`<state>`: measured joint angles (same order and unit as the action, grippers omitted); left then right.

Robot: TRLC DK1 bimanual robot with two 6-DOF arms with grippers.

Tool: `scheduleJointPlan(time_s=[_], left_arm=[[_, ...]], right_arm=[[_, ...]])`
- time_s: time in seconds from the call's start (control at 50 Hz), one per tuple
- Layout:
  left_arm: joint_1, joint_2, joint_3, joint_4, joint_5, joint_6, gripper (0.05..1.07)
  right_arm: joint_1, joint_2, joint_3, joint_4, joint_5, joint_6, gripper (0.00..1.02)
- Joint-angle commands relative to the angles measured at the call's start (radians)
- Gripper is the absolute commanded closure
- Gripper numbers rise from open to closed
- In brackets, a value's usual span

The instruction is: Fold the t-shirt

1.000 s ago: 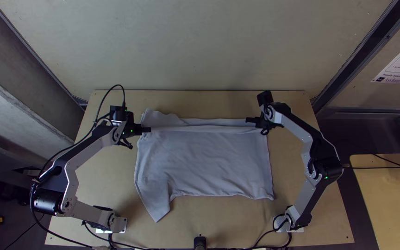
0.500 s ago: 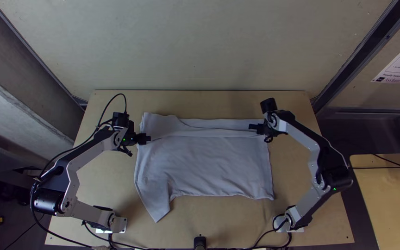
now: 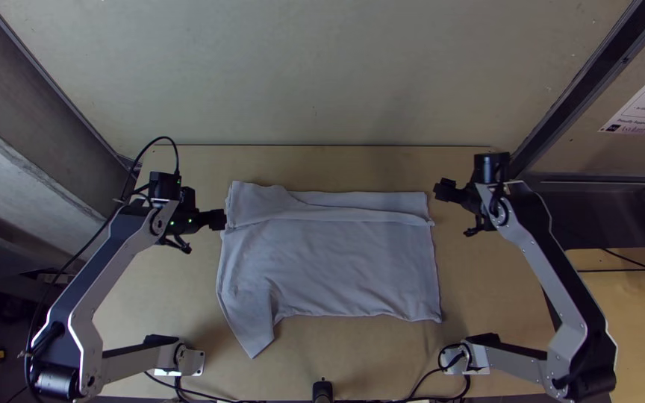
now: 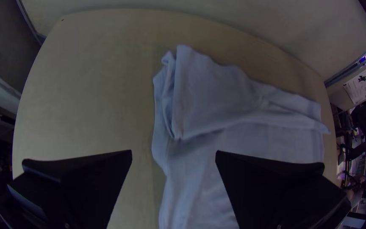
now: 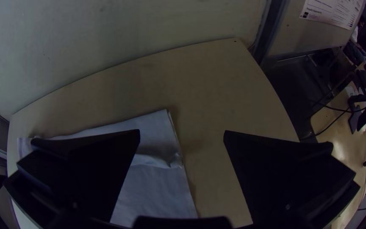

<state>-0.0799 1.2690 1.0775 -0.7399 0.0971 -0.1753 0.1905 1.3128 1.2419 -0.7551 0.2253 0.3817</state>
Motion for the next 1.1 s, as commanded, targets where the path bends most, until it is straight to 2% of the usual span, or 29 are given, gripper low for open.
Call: scheduleJointPlan(time_s=[0.0, 0.14, 0.28, 0.34, 0.4, 0.52, 0.76, 1.08], left_arm=[[-0.031, -0.091, -0.022, -0.09, 0.01, 0.008, 0.1], [-0.087, -0.206, -0.106, -0.151, 0.007, 0.008, 0.1], [-0.196, -0.283, -0.188, -0.276, 0.009, -0.01, 0.1], [-0.245, -0.284, -0.202, -0.38, 0.009, -0.043, 0.1], [-0.281, -0.278, -0.212, -0.454, 0.012, -0.116, 0.1], [-0.4, -0.281, -0.257, -0.483, 0.015, -0.168, 0.1], [-0.554, -0.263, -0.369, -0.461, 0.032, -0.271, 0.1], [-0.575, -0.12, -0.441, -0.352, -0.002, -0.282, 0.11]], right_arm=[[-0.01, -0.049, -0.035, -0.061, 0.006, 0.011, 0.04], [-0.008, -0.086, -0.016, -0.171, 0.0, 0.011, 0.04], [-0.005, -0.132, -0.018, -0.25, -0.011, 0.022, 0.04], [-0.005, -0.155, -0.021, -0.303, -0.012, 0.083, 0.05], [-0.005, -0.179, -0.025, -0.337, -0.018, 0.151, 0.05], [0.0, -0.208, -0.047, -0.366, -0.055, 0.255, 0.05], [0.004, -0.207, -0.084, -0.395, -0.081, 0.261, 0.05], [0.003, -0.216, -0.139, -0.403, -0.089, 0.237, 0.05]])
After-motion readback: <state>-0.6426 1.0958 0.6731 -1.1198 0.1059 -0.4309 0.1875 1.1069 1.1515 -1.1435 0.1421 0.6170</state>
